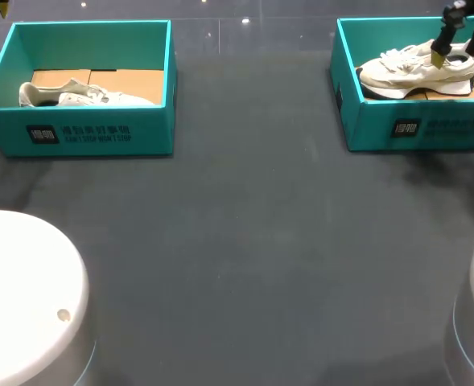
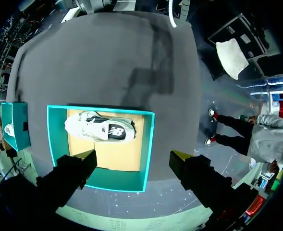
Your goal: Take the shoe out of the shoebox, open the shoe tongue, remove and reinsert the insole, then place the shoe into the shoebox
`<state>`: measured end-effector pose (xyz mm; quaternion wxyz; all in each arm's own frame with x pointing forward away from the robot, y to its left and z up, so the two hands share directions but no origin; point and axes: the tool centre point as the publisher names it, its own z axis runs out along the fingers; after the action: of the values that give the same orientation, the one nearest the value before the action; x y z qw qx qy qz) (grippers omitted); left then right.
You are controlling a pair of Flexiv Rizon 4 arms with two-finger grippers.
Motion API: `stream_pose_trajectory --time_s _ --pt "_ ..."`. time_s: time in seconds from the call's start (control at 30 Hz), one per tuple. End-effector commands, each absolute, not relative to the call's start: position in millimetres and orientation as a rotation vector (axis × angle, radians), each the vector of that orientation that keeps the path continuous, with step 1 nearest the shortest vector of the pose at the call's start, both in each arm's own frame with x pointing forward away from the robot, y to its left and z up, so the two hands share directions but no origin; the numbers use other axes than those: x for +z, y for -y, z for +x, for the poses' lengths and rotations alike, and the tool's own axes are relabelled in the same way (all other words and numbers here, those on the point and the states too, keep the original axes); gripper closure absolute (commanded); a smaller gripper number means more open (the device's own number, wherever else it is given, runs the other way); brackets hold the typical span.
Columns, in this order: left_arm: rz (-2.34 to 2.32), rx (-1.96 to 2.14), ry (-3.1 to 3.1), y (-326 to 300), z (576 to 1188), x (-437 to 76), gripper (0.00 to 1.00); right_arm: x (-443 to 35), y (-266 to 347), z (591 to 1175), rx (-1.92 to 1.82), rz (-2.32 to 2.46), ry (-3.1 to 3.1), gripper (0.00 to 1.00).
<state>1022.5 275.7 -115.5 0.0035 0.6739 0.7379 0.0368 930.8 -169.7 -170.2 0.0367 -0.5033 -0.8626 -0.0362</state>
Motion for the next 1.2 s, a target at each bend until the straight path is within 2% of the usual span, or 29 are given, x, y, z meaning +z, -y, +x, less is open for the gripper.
stream_pose_trajectory --time_s 0.03,0.27,0.57,1.07,1.2 --pt "2.113 0.12 -2.313 -276 1021 -115 0.0 -169 169 932 -0.101 -1.544 2.645 0.0" --pt "2.113 0.12 -2.313 -276 1021 -115 0.0 -176 162 984 -0.053 -1.779 2.586 0.0" --pt "2.113 0.12 -2.313 -276 1021 -115 0.0 -190 189 1042 0.155 -2.067 2.436 0.0" --pt "2.113 0.12 -2.313 -276 1021 -115 0.0 -193 195 1042 0.152 -2.094 2.398 0.0" --pt "2.113 0.12 -2.313 -276 1021 -115 0.0 -198 217 1057 0.192 -2.207 2.405 0.0"
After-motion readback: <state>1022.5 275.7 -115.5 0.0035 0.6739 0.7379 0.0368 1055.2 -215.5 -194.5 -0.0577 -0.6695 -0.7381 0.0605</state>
